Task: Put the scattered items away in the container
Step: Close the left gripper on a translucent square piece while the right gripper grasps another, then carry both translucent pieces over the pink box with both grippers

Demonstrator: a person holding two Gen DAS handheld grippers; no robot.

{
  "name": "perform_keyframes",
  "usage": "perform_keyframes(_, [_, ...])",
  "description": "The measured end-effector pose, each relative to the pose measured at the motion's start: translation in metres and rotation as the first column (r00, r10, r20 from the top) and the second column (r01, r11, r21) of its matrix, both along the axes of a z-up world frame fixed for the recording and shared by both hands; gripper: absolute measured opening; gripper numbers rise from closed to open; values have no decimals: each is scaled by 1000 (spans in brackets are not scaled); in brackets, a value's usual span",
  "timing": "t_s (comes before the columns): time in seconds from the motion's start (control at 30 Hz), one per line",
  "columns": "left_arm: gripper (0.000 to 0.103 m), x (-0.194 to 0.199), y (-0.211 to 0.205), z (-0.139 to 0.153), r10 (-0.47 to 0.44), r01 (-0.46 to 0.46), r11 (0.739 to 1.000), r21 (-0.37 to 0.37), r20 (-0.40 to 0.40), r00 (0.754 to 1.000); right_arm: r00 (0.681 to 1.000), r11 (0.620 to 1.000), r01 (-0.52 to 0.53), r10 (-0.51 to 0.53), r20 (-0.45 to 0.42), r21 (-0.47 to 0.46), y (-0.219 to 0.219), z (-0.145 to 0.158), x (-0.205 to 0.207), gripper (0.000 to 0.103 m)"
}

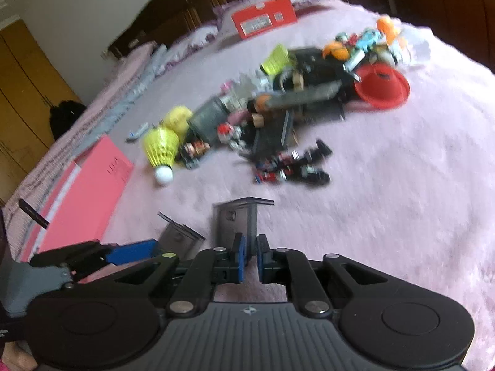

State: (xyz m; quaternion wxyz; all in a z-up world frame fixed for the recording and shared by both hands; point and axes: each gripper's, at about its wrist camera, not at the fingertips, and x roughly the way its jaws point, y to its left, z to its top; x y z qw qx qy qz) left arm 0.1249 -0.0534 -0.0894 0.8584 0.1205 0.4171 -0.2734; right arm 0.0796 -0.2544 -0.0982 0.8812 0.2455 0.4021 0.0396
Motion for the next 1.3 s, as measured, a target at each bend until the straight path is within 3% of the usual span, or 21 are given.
perform_keyframes(0.1, [62,2,-1,-2,3,-3,1000,4,-10,1000,1000,1000,3,-3,-14,9,1,-5,1,24])
perform_keyframes(0.2, [70,6,-1,-3,18,-18,1000,-11,-37,999,1000,1000,-6,6,-14,-10,4,-7,4,24])
perform_keyframes(0.37, [75,5,-7,-5,13,-12,1000,4,-31,999,1000,1000,-10,10,-9,-29,7,-6,7,26])
perform_keyframes(0.5, [73,2,-8,-4,15,-15,1000,11,-13,1000,1000,998,-6,6,1,-61,8,-2,7,28])
perform_keyframes(0.63, [62,2,-6,-2,25,-25,1000,11,4,1000,999,993,-13,17,27,-121,11,6,4,43])
perform_keyframes(0.87, [62,0,-5,1,24,-25,1000,18,28,999,996,979,-58,71,57,-196,19,15,16,43])
perform_keyframes(1.07, [62,0,-3,1,31,-32,999,23,34,999,988,934,-123,146,44,-335,30,16,32,48])
perform_keyframes(1.23, [62,0,-2,1,36,-37,999,19,36,999,996,971,-89,92,0,-222,18,4,36,47])
perform_keyframes(1.3, [62,-1,-1,2,43,-44,999,12,38,998,997,978,-72,73,0,-196,16,1,34,38])
